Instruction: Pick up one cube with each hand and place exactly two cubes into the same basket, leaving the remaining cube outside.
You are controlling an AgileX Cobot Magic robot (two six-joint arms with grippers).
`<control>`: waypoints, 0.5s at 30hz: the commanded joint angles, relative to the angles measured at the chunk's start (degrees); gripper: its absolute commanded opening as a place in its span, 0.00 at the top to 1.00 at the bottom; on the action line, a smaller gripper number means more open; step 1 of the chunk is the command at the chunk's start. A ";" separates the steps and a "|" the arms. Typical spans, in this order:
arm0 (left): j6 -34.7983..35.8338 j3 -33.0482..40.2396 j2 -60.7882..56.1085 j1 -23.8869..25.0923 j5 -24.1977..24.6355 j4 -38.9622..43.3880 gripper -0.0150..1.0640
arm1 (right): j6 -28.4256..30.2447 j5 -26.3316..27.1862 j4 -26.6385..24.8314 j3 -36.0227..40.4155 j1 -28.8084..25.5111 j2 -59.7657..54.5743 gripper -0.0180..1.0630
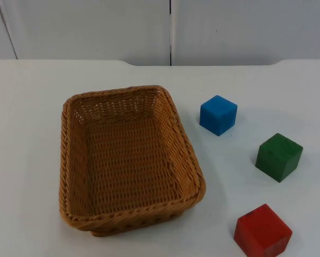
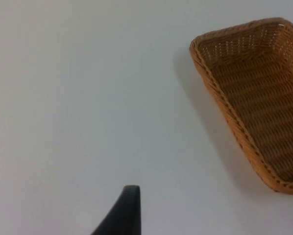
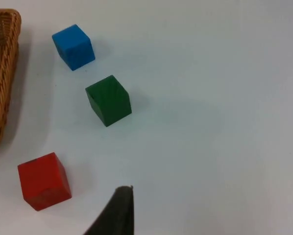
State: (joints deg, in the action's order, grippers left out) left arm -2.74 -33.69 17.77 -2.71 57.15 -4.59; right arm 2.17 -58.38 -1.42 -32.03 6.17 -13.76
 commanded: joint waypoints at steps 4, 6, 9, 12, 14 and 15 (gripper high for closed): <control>-0.41 -0.43 4.18 0.13 -3.34 -1.44 0.01 | 0.60 1.28 -0.42 -0.41 -0.36 -2.47 0.01; -1.40 -0.53 6.60 0.13 -4.61 -2.30 0.01 | 0.60 1.28 -0.42 -0.41 -0.36 -3.69 0.01; -2.65 -1.06 8.96 0.13 -5.74 -3.72 0.01 | 0.60 1.36 -0.42 -0.41 -0.36 -4.95 0.01; -6.00 -2.97 13.27 0.13 -8.08 -7.03 0.01 | 1.16 1.26 -0.71 -0.41 -0.36 -6.43 0.01; -6.53 -3.60 14.58 0.13 -8.87 -7.71 0.01 | 1.74 1.26 -0.71 -0.41 -0.36 -6.73 0.01; -6.83 -4.18 15.89 0.13 -9.79 -8.29 0.01 | 1.88 1.37 -0.87 -0.41 -0.36 -7.26 0.01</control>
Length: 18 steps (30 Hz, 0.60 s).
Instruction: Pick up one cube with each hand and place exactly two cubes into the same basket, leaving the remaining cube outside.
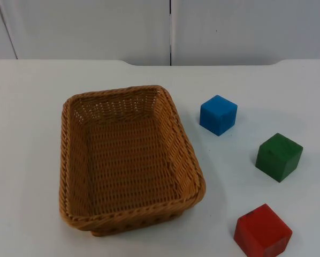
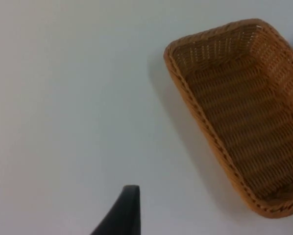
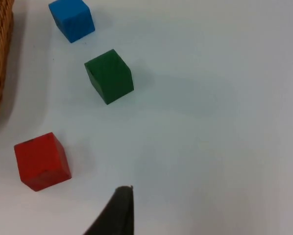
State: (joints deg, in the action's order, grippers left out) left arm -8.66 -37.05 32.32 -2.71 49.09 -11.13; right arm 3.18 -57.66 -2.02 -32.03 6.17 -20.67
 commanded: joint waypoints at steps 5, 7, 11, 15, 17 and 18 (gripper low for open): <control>-4.25 -3.27 6.93 0.13 -3.96 -4.53 0.01 | 0.88 0.78 -0.26 -0.41 -0.36 -3.18 0.01; -5.37 -3.79 8.98 0.13 -4.82 -5.60 0.01 | 0.88 1.13 -0.26 -0.41 -0.36 -4.55 0.01; -8.10 -5.20 13.57 0.13 -6.86 -8.11 0.01 | 0.88 2.19 -0.26 -0.41 -0.36 -7.20 0.01; -9.47 -6.63 17.55 0.13 -7.80 -9.55 0.01 | 1.20 3.27 -0.26 -0.41 -0.36 -10.80 0.01; -11.34 -7.81 19.98 0.13 -8.20 -11.57 0.01 | 1.61 3.85 -0.26 -0.41 -0.36 -12.92 0.01; -12.34 -8.33 20.89 0.13 -8.49 -12.39 0.01 | 1.61 4.23 -0.26 -0.41 -0.36 -14.06 0.01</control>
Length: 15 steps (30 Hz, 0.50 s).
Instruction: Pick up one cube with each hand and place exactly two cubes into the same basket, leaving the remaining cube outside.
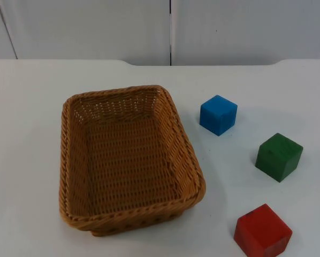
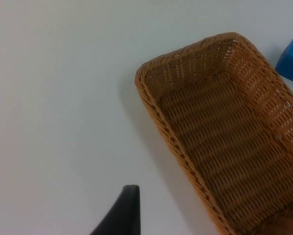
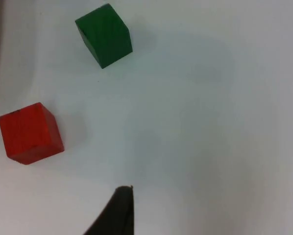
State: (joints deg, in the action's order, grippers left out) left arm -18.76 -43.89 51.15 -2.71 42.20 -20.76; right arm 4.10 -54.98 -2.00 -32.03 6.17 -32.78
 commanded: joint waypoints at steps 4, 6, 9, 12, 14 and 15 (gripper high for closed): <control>-2.47 -3.61 4.89 0.13 -2.62 -3.34 0.01 | 0.86 3.04 -0.29 -0.41 -0.36 -5.11 0.01; -2.58 -5.36 6.67 0.13 -2.62 -3.45 0.01 | 0.86 4.23 -0.41 -0.41 -0.36 -7.00 0.01; -2.79 -7.41 8.46 0.13 -2.62 -3.45 0.01 | 0.86 5.46 -1.20 -0.54 -0.36 -9.07 0.01; -3.67 -9.16 10.43 0.13 -2.62 -4.13 0.01 | 0.86 5.63 -1.54 -1.78 -0.36 -10.85 0.01; -4.57 -10.83 12.29 0.13 -2.62 -4.25 0.01 | 0.86 5.51 -1.54 -3.21 -0.36 -12.77 0.01; -4.81 -11.60 13.30 0.13 -2.62 -4.25 0.01 | 1.14 5.40 -1.54 -4.16 -0.36 -13.67 0.01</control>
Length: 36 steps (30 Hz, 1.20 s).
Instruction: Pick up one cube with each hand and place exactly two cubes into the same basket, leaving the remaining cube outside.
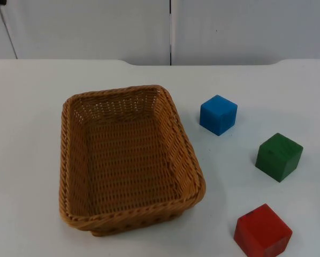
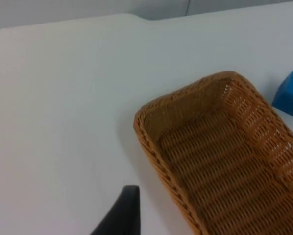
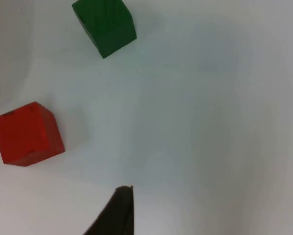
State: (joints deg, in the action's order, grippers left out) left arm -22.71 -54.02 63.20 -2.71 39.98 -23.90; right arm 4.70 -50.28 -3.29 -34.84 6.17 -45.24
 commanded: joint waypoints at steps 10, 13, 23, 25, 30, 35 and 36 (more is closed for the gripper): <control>-4.10 -8.83 10.30 0.13 -0.15 -3.88 0.01 | 0.85 1.64 -0.43 -6.71 -0.25 -9.05 0.01; -5.31 -10.83 12.39 -0.08 0.09 -4.85 0.01 | 0.85 2.06 -0.53 -7.37 -0.25 -10.60 0.01; -7.02 -18.44 22.46 -0.08 0.33 -6.42 0.01 | 1.33 3.66 -1.97 -7.66 -0.25 -14.75 0.01; -8.14 -20.20 24.81 -0.22 0.77 -7.14 0.01 | 1.45 3.91 -2.86 -7.66 -0.25 -15.86 0.01; -9.81 -24.09 29.93 -2.21 2.23 -7.14 0.01 | 2.07 4.31 -3.47 -7.66 -0.25 -19.05 0.01; -9.97 -29.02 35.51 -5.88 3.55 -7.14 0.01 | 2.07 4.63 -3.56 -7.66 -0.25 -22.52 0.01; -9.97 -30.52 36.91 -6.77 3.72 -7.03 0.01 | 2.20 4.63 -4.31 -7.66 -0.15 -23.33 0.01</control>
State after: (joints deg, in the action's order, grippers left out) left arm -32.32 -82.24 98.15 -7.79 42.94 -30.06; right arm 6.19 -46.33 -6.71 -41.99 6.17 -67.68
